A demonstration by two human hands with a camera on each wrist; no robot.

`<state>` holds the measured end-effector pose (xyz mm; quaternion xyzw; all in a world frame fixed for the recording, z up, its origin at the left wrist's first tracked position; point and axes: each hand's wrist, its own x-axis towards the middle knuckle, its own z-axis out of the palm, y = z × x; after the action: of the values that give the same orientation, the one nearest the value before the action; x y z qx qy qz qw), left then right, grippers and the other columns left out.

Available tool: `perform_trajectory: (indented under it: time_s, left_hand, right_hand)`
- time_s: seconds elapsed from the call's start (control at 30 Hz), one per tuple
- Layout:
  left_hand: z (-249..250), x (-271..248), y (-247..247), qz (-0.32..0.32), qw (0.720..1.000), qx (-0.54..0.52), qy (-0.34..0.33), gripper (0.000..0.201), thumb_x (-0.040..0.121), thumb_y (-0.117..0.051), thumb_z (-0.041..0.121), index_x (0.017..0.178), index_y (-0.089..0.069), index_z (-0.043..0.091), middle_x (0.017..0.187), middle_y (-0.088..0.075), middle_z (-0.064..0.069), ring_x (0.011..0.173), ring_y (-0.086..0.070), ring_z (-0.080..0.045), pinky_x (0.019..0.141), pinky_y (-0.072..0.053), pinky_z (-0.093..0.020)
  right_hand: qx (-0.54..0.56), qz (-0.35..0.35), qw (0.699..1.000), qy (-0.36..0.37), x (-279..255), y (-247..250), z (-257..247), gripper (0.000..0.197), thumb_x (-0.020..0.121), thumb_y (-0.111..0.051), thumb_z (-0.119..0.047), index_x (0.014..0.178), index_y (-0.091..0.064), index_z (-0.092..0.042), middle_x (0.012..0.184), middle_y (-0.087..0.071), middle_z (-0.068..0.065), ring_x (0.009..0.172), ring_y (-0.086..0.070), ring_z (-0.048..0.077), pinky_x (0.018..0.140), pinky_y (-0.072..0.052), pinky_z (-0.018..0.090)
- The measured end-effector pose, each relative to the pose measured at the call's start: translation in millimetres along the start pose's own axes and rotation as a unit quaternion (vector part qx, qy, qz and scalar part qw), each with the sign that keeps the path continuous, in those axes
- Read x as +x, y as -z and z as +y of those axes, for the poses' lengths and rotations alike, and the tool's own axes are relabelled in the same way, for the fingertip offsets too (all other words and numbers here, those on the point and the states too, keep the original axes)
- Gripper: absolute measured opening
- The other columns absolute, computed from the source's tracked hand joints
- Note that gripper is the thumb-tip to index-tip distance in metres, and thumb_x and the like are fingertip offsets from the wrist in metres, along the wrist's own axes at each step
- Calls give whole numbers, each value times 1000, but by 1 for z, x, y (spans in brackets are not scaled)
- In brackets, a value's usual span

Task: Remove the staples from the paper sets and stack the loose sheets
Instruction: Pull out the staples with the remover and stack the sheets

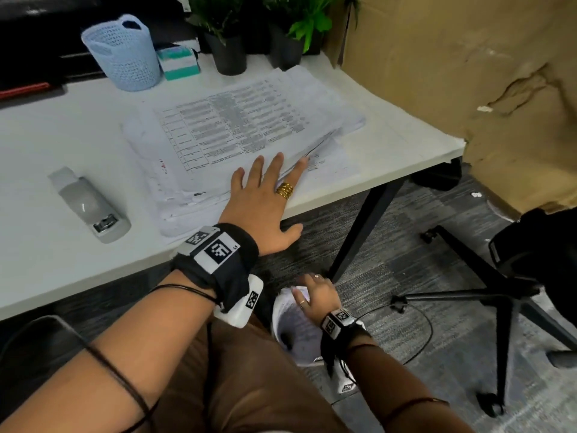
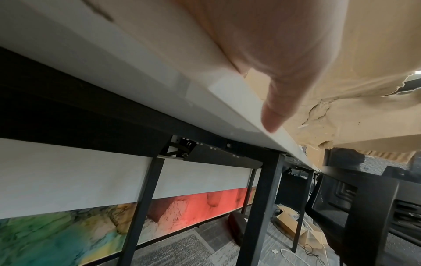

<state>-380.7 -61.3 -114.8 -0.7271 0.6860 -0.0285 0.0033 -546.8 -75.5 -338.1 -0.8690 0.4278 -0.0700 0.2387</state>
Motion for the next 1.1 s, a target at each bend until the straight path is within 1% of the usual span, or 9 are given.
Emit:
perform_trajectory:
  time_s: [0.1,0.23,0.33,0.4,0.5,0.63,0.83,0.93,1.1]
  left_hand:
    - [1,-4,4,1,999,-36,7,86,85,-28,69,140,28,35,156,9,-11,143,-1,-32,113,-7,-51]
    - [7,-13,20,11,997,-37,72,64,96,-17,54,149,1,24,157,-9,-7,138,-21,-23,107,-13,-48]
    - [-4,-25,33,37,997,-3,71,45,100,-27,28,145,-27,27,146,-38,4,128,-37,-16,104,-8,-45]
    - [-17,-35,38,56,995,-23,75,44,96,-38,24,139,-35,33,140,-44,8,130,-34,-14,102,-4,-43]
    - [-35,-49,35,30,992,-47,111,48,97,-37,42,143,-28,31,152,-27,3,140,-19,-17,110,-9,-46]
    - [-43,-61,31,38,996,-30,69,44,100,-27,40,142,-34,28,149,-34,2,128,-43,-18,103,-30,-31]
    - [-39,-72,36,37,998,22,48,48,100,-13,35,121,-55,23,121,-60,1,101,-56,-21,83,-37,-29]
    - [-45,-77,42,22,999,19,16,45,97,-23,45,117,-58,24,109,-63,3,98,-55,-21,80,-37,-29]
    - [-56,-81,49,-34,997,-71,10,47,96,-30,52,133,-48,29,133,-52,5,119,-42,-19,93,-41,-35]
  right_hand:
    - [82,198,976,33,5,44,-26,33,86,-44,-42,74,-56,-14,68,-58,-1,66,-57,19,57,-41,22]
    - [138,368,917,70,6,100,-68,30,87,-50,-30,62,-49,-13,58,-47,-3,57,-44,13,54,-31,20]
    - [163,435,878,114,8,132,-93,29,87,-49,-24,62,-54,-9,59,-48,0,59,-42,10,57,-32,19]
    - [160,435,877,128,11,146,-107,24,86,-49,-24,72,-60,-8,68,-55,0,67,-46,10,63,-33,14]
    - [187,400,893,92,16,157,-126,31,87,-45,-32,87,-66,-10,81,-60,-3,77,-50,7,69,-35,7]
    - [268,394,879,18,27,171,-149,28,90,-53,-33,86,-69,-10,72,-61,0,69,-53,13,66,-37,21]
    - [269,287,908,-146,50,198,-164,36,79,-69,-47,85,-59,-13,82,-64,1,84,-60,20,76,-46,26]
    - [240,285,910,-183,58,204,-166,34,74,-77,-37,89,-59,-12,92,-67,6,92,-61,23,75,-44,25]
    - [213,288,917,-176,64,204,-164,6,80,-70,-18,77,-65,-17,91,-69,9,89,-64,27,75,-47,28]
